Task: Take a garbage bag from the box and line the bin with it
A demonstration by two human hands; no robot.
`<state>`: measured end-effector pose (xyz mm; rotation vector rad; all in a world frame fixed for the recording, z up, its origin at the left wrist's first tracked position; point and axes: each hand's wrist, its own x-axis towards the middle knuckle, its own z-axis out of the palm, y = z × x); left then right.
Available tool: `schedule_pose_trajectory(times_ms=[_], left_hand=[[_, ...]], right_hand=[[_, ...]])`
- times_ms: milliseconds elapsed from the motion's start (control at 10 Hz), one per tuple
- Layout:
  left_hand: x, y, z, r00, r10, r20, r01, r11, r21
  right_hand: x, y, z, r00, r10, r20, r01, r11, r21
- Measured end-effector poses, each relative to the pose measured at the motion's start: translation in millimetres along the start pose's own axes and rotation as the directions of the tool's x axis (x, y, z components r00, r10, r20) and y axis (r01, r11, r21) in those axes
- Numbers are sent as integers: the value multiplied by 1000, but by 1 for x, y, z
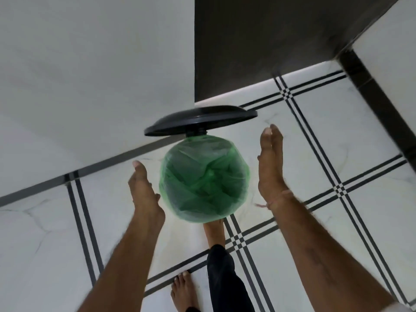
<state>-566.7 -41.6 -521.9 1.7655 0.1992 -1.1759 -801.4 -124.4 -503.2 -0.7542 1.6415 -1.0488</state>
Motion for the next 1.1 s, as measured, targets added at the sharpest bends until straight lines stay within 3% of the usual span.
schedule_pose_trajectory(times_ms=[100, 200, 300, 400, 600, 800, 900, 1100], left_hand=[[-14, 53, 17, 980, 99, 170, -103, 995, 16], [-18, 77, 32, 945, 86, 317, -124, 987, 103], [-22, 75, 33, 946, 124, 299, -191, 960, 206], [-33, 55, 22, 935, 205, 291, -286, 919, 271], [-28, -24, -13, 933, 229, 279, -336, 833, 440], [-19, -89, -16, 927, 288, 242, -376, 738, 561], [-10, -109, -14, 903, 348, 251, -425, 649, 631], [-35, -105, -26, 906, 335, 258, -418, 621, 662]], right_hand=[[11, -46, 20, 992, -105, 63, 110, 991, -74], [11, -69, 34, 977, -105, 185, 148, 960, -239], [0, -72, 32, 967, -75, 244, 168, 906, -389], [-11, -57, 18, 963, -54, 263, 168, 885, -434], [-30, 22, -15, 938, -60, 342, 245, 811, -530], [-30, 106, -36, 895, -41, 444, 353, 674, -649], [-29, 125, -40, 875, -42, 483, 413, 585, -698], [-43, 107, -53, 869, -24, 494, 413, 586, -697]])
